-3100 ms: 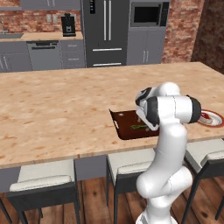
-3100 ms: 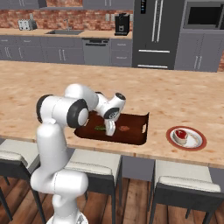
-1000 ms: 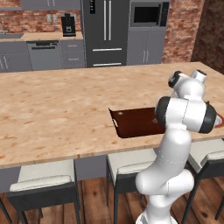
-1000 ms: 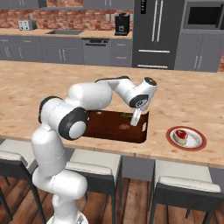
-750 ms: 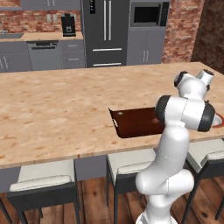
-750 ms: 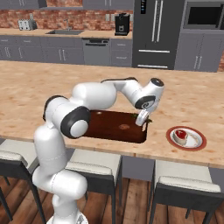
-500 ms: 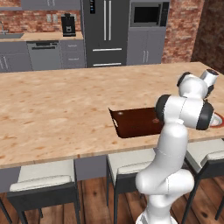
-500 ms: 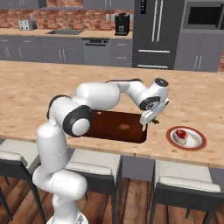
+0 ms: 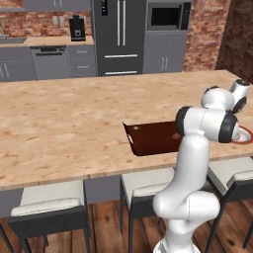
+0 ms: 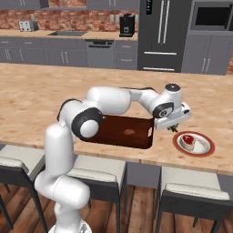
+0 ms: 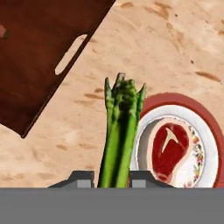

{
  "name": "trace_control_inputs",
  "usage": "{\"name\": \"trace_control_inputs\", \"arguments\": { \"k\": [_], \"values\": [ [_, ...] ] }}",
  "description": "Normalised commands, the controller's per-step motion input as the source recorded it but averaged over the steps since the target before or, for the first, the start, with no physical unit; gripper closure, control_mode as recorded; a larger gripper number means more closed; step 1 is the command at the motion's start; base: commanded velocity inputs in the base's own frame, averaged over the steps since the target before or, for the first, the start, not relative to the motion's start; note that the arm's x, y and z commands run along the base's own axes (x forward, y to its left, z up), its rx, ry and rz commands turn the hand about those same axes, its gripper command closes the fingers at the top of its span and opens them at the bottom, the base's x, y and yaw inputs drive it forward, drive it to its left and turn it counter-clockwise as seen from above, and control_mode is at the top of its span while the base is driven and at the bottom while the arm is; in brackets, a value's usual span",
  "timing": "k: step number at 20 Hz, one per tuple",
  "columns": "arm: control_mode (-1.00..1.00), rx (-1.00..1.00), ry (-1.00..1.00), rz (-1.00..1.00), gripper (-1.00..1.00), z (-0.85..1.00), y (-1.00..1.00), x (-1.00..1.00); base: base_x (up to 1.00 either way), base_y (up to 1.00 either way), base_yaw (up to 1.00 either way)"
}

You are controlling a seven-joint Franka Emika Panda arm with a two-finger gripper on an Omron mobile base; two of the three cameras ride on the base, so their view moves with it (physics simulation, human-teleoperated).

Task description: Create a steak meal by picking up the steak and asparagus from the tray and placing them on the plate. Leave the sweet potato on the tray.

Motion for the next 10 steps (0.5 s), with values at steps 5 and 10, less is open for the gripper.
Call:
{"name": "trace_control_inputs", "arguments": {
  "k": [5,10],
  "values": [
    [-1.0,0.0,0.0,-0.4,1.0,-0.08,-0.39,0.0,0.0,0.0,0.0],
    [-1.0,0.0,-0.05,-0.3,1.0,-0.02,-0.32,-0.04,0.0,0.0,0.0]
  ]
}}
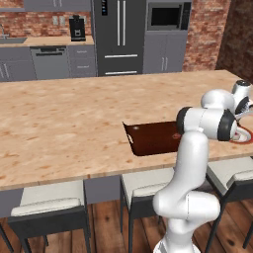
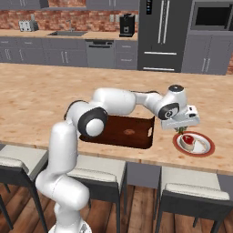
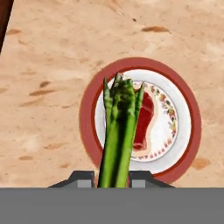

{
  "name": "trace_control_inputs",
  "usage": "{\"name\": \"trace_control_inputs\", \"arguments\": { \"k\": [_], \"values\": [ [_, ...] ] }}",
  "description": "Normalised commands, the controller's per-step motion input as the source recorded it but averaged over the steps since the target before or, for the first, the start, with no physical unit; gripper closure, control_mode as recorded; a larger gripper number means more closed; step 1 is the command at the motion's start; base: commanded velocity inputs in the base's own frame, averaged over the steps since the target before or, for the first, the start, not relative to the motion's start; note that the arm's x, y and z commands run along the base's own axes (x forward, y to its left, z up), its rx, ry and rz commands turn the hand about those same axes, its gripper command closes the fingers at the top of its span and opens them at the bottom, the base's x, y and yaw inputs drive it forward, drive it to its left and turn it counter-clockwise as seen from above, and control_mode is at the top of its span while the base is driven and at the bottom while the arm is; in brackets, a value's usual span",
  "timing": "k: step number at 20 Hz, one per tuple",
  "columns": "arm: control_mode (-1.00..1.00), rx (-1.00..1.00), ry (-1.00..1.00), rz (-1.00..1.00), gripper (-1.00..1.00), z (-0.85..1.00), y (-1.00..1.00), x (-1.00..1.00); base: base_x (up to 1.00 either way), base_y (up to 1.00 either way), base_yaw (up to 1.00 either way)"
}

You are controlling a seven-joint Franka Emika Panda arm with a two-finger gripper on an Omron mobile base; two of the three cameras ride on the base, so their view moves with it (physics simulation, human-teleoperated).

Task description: Create a steak meal by picking up the steak and asparagus from the tray and placing them on the plate. Leave the sweet potato on the tray.

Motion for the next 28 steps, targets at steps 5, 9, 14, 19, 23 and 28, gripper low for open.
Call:
{"name": "trace_control_inputs", "arguments": {
  "k": [5,9,14,19,23,28],
  "values": [
    [-1.0,0.0,-0.06,-0.23,1.0,-0.2,-0.33,-0.18,0.0,0.0,0.0],
    [-1.0,0.0,-0.05,-0.18,1.0,-0.24,-0.41,-0.18,0.0,0.0,0.0],
    [-1.0,0.0,-0.02,-0.07,1.0,-0.07,-0.21,-0.01,0.0,0.0,0.0],
    [-1.0,0.0,0.0,0.0,1.0,0.0,-0.09,0.0,0.0,0.0,0.0],
    [-1.0,0.0,-0.02,0.0,1.0,-0.06,-0.23,0.0,0.0,0.0,0.0],
    [-1.0,0.0,-0.01,0.0,1.0,-0.13,-0.22,0.01,0.0,0.0,0.0]
  ]
}}
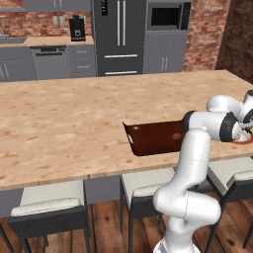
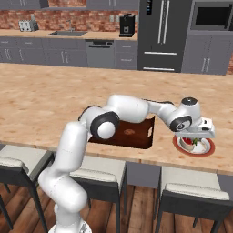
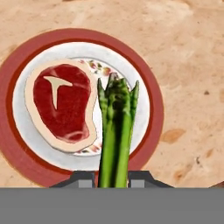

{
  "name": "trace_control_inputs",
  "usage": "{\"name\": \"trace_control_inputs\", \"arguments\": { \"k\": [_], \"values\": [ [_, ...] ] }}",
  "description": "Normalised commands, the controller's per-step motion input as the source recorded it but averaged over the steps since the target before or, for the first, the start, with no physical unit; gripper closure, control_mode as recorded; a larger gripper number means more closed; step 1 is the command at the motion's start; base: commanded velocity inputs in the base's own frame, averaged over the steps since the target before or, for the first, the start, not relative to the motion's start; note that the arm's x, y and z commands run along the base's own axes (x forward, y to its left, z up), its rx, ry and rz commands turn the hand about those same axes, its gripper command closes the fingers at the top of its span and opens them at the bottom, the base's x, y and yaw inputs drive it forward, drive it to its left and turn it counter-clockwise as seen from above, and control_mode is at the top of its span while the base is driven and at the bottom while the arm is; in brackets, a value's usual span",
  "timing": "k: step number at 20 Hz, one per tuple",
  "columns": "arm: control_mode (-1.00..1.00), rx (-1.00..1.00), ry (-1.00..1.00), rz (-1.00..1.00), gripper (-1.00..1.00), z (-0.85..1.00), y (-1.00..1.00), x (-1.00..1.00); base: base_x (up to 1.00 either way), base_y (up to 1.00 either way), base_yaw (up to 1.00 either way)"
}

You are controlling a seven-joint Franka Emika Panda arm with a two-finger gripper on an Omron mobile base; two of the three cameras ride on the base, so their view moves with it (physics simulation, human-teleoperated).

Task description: Create a steak meal by picking up the steak and asparagus from the tray and placing them on the plate. Leave the sweet potato on the tray.

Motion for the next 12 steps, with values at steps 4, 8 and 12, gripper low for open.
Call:
{"name": "trace_control_inputs", "arguments": {
  "k": [4,8,12],
  "values": [
    [-1.0,0.0,0.0,0.0,1.0,-0.18,-0.14,0.0,0.0,0.0,0.0],
    [-1.0,0.0,0.0,0.0,1.0,-0.16,-0.01,0.09,0.0,0.0,0.0],
    [-1.0,0.0,0.0,0.0,1.0,-0.16,0.0,0.21,0.0,0.0,0.0]
  ]
}}
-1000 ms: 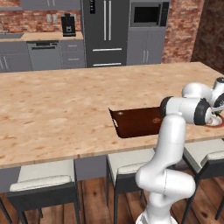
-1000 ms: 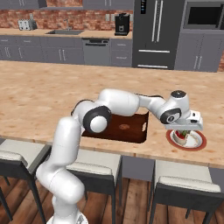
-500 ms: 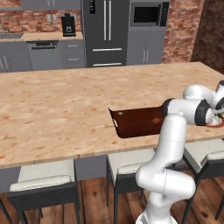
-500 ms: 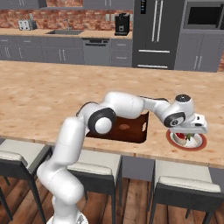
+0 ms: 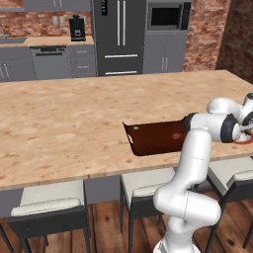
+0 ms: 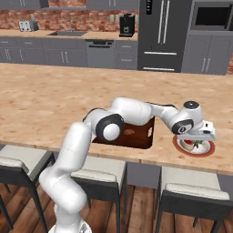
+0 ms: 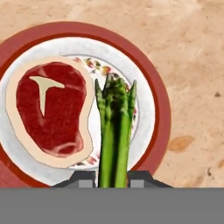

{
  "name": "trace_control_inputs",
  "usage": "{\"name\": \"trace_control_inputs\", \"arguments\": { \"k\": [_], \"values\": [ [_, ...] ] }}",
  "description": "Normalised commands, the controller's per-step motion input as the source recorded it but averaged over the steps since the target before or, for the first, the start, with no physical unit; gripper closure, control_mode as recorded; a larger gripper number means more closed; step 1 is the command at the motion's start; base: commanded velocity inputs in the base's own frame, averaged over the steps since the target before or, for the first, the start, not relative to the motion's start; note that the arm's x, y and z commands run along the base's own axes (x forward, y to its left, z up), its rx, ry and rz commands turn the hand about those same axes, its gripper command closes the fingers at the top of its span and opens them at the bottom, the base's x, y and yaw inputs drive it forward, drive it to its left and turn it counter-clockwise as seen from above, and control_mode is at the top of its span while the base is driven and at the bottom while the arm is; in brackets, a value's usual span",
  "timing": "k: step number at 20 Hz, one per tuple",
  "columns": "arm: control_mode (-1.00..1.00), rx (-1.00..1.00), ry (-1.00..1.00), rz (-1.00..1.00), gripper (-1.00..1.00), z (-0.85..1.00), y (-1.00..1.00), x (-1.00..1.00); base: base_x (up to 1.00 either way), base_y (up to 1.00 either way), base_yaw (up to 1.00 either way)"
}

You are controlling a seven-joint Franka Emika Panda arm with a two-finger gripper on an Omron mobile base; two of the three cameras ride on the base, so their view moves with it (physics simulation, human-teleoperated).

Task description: Create a steak meal by picking up the steak and asparagus from the tray and placing them on the plate. Leave the sweet potato on the tray.

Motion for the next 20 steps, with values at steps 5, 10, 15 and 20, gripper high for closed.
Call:
{"name": "trace_control_inputs", "arguments": {
  "k": [5,10,15,20],
  "values": [
    [-1.0,0.0,0.0,0.0,1.0,-0.14,-0.01,0.22,0.0,0.0,0.0],
    [-1.0,0.0,0.0,0.01,-1.0,-0.1,-0.08,0.07,0.0,0.0,0.0],
    [-1.0,0.0,-0.03,0.01,-1.0,-0.01,-0.09,0.0,0.0,0.0,0.0],
    [-1.0,0.0,-0.1,0.03,-1.0,0.04,0.02,-0.09,0.0,0.0,0.0]
  ]
}}
